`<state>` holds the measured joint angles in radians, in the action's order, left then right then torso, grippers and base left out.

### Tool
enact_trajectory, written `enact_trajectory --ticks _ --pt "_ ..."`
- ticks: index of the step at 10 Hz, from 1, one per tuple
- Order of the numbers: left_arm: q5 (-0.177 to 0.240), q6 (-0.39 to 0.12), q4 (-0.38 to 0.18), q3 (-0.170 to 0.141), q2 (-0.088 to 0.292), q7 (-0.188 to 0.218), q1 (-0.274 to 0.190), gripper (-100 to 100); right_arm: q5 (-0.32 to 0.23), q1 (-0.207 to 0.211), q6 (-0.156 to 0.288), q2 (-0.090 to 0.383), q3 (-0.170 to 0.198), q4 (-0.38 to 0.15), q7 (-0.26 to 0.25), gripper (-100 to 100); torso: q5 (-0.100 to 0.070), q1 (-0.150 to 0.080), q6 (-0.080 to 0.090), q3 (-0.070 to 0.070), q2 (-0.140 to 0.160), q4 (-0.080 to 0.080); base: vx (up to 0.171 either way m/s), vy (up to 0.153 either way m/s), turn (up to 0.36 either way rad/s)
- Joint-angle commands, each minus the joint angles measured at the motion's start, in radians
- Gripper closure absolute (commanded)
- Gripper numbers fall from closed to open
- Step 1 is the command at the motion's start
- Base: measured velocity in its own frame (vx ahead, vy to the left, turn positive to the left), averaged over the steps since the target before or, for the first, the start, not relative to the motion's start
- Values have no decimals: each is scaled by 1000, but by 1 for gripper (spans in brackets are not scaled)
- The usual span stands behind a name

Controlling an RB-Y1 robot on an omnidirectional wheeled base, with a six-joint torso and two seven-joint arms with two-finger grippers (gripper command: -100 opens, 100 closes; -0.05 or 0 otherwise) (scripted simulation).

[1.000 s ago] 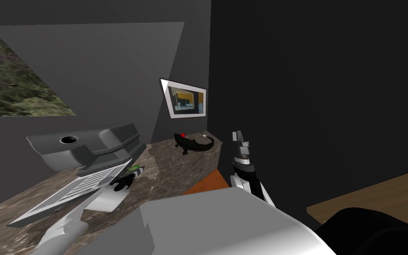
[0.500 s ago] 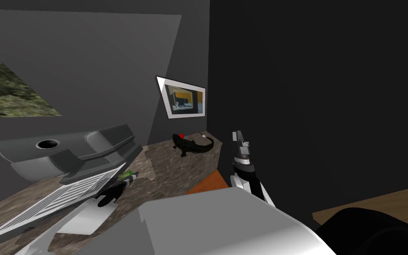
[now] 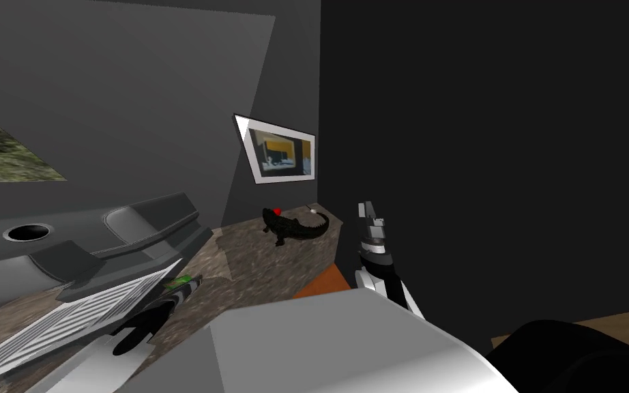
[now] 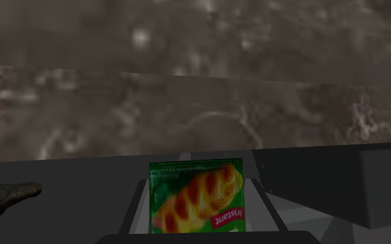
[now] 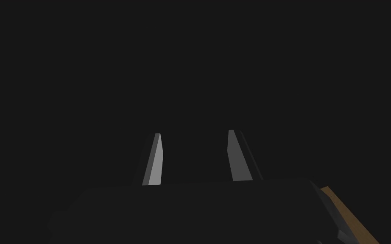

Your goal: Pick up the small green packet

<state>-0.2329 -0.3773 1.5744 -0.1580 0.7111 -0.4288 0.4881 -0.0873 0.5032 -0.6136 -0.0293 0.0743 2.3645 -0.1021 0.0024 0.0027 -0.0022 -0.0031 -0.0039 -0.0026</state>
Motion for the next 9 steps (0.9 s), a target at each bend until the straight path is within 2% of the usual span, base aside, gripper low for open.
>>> enact_trajectory --ticks 1,2,3,4,5,6,7,8,9 --pt "-17 11 50 -23 1 31 50 100 0 0 0 0 0 0 0 0 0 0 0 0 0 0 71 -4 -29" --pt "-17 11 54 -23 1 31 79 100 0 0 0 0 0 0 0 0 -1 0 1 0 -1 0 63 -7 -22" --pt "-17 11 54 -23 1 31 89 100 0 0 0 0 0 0 0 0 0 -1 1 0 0 0 27 -2 -9" --pt "-32 23 95 -42 0 58 128 100 0 0 0 0 0 0 0 0 0 0 0 1 2 0 46 0 -36" --pt "-32 23 95 -42 0 58 153 100 0 0 0 0 0 0 0 0 -1 -1 1 1 1 1 55 -1 -32" --pt "-48 34 133 -61 0 85 182 100 0 0 0 0 0 0 0 0 0 0 0 0 1 0 78 -12 -33" --pt "-48 34 137 -61 0 85 211 100 0 0 0 0 0 0 0 0 -1 -1 1 0 -1 1 62 -9 -31" --pt "-50 37 125 -59 -5 80 192 100 0 0 0 0 0 0 0 0 -1 -1 1 0 0 0 17 -3 3" --pt "-50 39 126 -60 -5 82 195 0 0 0 0 0 0 0 0 0 0 -1 1 1 2 1 0 0 0"
